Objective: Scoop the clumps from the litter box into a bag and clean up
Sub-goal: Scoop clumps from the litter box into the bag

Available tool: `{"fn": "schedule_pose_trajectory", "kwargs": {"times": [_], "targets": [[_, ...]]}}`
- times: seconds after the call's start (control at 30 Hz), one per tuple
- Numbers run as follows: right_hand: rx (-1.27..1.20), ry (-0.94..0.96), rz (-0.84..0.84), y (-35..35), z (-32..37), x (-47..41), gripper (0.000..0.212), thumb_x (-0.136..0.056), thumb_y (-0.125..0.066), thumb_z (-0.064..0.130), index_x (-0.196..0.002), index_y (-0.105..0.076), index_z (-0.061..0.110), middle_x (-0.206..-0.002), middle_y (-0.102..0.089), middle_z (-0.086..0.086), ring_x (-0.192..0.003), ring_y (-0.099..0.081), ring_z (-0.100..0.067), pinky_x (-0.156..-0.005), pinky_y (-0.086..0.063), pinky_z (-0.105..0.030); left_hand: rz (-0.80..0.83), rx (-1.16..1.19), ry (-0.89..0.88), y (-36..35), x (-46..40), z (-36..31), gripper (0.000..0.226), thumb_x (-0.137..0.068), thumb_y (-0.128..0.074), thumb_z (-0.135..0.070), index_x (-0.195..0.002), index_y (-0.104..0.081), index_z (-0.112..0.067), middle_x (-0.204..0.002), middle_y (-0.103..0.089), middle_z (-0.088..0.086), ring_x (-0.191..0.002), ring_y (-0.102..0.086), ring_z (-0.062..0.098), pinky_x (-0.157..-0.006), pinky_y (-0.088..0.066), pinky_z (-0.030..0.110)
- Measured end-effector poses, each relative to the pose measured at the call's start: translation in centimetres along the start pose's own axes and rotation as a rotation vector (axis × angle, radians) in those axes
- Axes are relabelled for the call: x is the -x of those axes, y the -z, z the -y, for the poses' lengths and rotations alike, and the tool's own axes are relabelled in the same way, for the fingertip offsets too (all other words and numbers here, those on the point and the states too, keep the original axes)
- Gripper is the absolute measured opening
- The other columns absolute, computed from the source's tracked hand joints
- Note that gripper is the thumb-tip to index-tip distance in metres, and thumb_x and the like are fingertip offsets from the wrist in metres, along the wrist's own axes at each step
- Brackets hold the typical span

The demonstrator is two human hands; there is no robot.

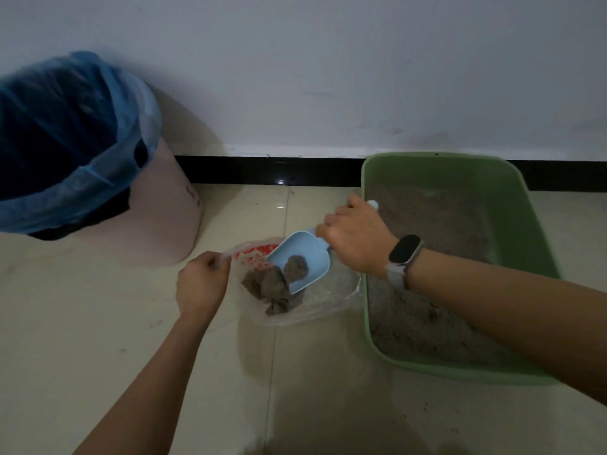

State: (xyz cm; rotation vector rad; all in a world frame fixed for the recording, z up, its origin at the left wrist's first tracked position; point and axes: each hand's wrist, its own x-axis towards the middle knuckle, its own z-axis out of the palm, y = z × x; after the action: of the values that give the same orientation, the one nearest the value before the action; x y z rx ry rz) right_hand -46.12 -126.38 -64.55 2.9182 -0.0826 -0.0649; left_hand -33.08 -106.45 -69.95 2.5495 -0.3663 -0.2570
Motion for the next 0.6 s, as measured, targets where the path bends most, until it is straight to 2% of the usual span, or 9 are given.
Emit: {"fn": "schedule_pose_trajectory", "kwargs": {"times": [0.07,0.1,0.2,0.27,0.3,0.37,0.47,0.53,0.6], "targets": [[0.114,0.056,-0.077,0.7,0.4,-0.7,0.020,-0.050,-0.078,0.010,-0.056,-0.059,0.015,-0.048,-0.052,0.000,-0.046,-0.048,-0.020,-0.058,-0.037,-0.026,-0.019,0.007,-0.001,0.1,0.2,-0.3,0.024,-0.090,-0.054,-0.025,-0.095,-0.069,-0.007,-0.090,-0.068,0.014,-0.083,-0.058,0.031,-0.066,-0.037,0.027],[0.146,0.072,-0.073,0.9,0.1,-0.7,0.024,-0.045,-0.079,0.010,-0.052,-0.057,0.016,-0.044,-0.048,0.001,-0.042,-0.045,-0.018,-0.056,-0.037,-0.025,-0.029,-0.001,-0.004,0.1,0.3,-0.4,0.025,-0.090,-0.053,-0.026,-0.095,-0.068,-0.007,-0.090,-0.068,0.014,-0.081,-0.058,0.030,-0.065,-0.037,0.027],[0.104,0.015,-0.088,1.2,-1.6,0.5,0.024,-0.044,-0.080,0.012,-0.059,-0.063,0.019,-0.047,-0.051,0.003,-0.044,-0.048,-0.018,-0.062,-0.032,-0.026,-0.016,-0.067,-0.041,-0.2,0.7,-0.9,0.028,-0.090,-0.052,-0.030,-0.101,-0.066,-0.008,-0.096,-0.067,0.015,-0.089,-0.057,0.032,-0.069,-0.039,0.032],[-0.034,-0.090,-0.134,1.2,-3.4,2.3,0.026,-0.047,-0.081,0.012,-0.067,-0.066,0.017,-0.053,-0.057,0.000,-0.046,-0.053,-0.020,-0.062,-0.028,-0.027,0.043,-0.159,-0.059,-0.8,1.0,-1.6,0.039,-0.088,-0.054,-0.033,-0.121,-0.057,-0.013,-0.120,-0.057,0.013,-0.111,-0.049,0.032,-0.090,-0.037,0.043],[-0.106,-0.163,-0.164,1.2,-4.4,3.6,0.026,-0.050,-0.082,0.012,-0.070,-0.066,0.016,-0.056,-0.059,-0.002,-0.047,-0.055,-0.022,-0.060,-0.031,-0.025,0.088,-0.200,-0.062,-1.2,1.2,-2.2,0.052,-0.087,-0.056,-0.036,-0.133,-0.046,-0.016,-0.134,-0.046,0.012,-0.124,-0.038,0.031,-0.101,-0.028,0.048],[-0.226,-0.329,-0.197,1.4,-6.3,6.6,0.019,-0.062,-0.080,0.011,-0.076,-0.067,0.011,-0.061,-0.061,-0.008,-0.049,-0.058,-0.028,-0.051,-0.038,-0.025,0.148,-0.251,-0.129,-2.1,1.8,-3.9,0.068,-0.086,-0.054,-0.043,-0.144,-0.025,-0.019,-0.149,-0.024,0.008,-0.138,-0.016,0.026,-0.110,-0.008,0.053],[-0.169,-0.565,-0.065,1.8,-9.7,10.9,0.015,-0.082,-0.064,0.018,-0.094,-0.065,0.010,-0.083,-0.064,-0.011,-0.070,-0.062,-0.034,-0.054,-0.043,-0.032,0.214,-0.252,-0.343,-3.8,2.5,-7.6,0.068,-0.090,-0.047,-0.046,-0.145,-0.020,-0.018,-0.153,-0.014,0.008,-0.141,-0.006,0.025,-0.113,-0.005,0.050],[-0.099,-0.660,0.083,2.0,-12.3,13.6,0.020,-0.088,-0.053,0.023,-0.102,-0.063,0.013,-0.093,-0.062,-0.008,-0.079,-0.061,-0.030,-0.063,-0.048,-0.035,0.325,-0.176,-0.453,-5.3,3.3,-10.7,0.068,-0.092,-0.046,-0.043,-0.146,-0.017,-0.014,-0.154,-0.012,0.010,-0.142,-0.007,0.026,-0.114,-0.012,0.043],[0.055,-0.690,0.259,2.6,-14.0,15.9,0.022,-0.090,-0.048,0.025,-0.106,-0.061,0.017,-0.095,-0.059,-0.003,-0.081,-0.060,-0.022,-0.066,-0.047,-0.030,0.449,-0.130,-0.523,-7.0,4.8,-13.6,0.069,-0.093,-0.045,-0.040,-0.147,-0.014,-0.010,-0.154,-0.012,0.012,-0.142,-0.007,0.026,-0.114,-0.016,0.041]]}}
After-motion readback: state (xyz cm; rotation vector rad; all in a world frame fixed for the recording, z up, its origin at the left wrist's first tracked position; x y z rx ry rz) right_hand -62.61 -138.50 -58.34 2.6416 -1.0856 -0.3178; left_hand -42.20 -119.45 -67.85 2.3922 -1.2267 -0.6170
